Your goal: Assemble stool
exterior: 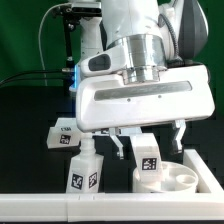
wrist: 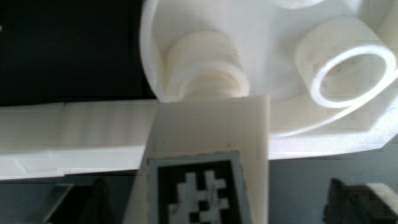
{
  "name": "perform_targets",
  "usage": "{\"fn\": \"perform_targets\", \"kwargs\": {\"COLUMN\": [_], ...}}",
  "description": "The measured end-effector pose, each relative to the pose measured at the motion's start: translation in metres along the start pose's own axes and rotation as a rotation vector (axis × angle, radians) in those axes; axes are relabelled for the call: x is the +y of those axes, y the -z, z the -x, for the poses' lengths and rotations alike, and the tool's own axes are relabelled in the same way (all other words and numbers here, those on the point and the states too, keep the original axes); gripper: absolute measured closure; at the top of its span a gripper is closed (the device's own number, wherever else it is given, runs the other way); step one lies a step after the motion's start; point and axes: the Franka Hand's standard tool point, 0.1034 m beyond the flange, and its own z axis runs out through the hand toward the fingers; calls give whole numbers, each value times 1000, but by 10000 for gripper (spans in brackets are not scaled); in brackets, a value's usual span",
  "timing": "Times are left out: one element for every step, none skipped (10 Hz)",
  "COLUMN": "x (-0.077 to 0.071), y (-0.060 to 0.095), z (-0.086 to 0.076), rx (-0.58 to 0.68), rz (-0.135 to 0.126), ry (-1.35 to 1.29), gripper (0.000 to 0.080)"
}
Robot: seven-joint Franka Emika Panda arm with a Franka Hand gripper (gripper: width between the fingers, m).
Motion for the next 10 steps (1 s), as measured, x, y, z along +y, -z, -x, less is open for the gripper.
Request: {"fn": "perform_targets", "kwargs": {"x": [-1, -4, -5, -6, -6, -8, -9, -9, -12, -16], "y": [0, 4, 10, 15, 22, 22, 20, 19, 19, 21], "z": [0, -3, -8, -12, -21, -20, -12, -14, -14, -11], "rx": [-5, -22, -34, -74, -74, -92, -185, -251, -311, -383], "rz": [-2, -8, -13, -23, -25, -30, -48, -66, -82, -99], "ry": [-5, -7, -2, 0, 5, 17, 24, 105, 116, 97], "gripper": [174, 154, 151, 151, 150, 150, 150, 150, 150, 150]}}
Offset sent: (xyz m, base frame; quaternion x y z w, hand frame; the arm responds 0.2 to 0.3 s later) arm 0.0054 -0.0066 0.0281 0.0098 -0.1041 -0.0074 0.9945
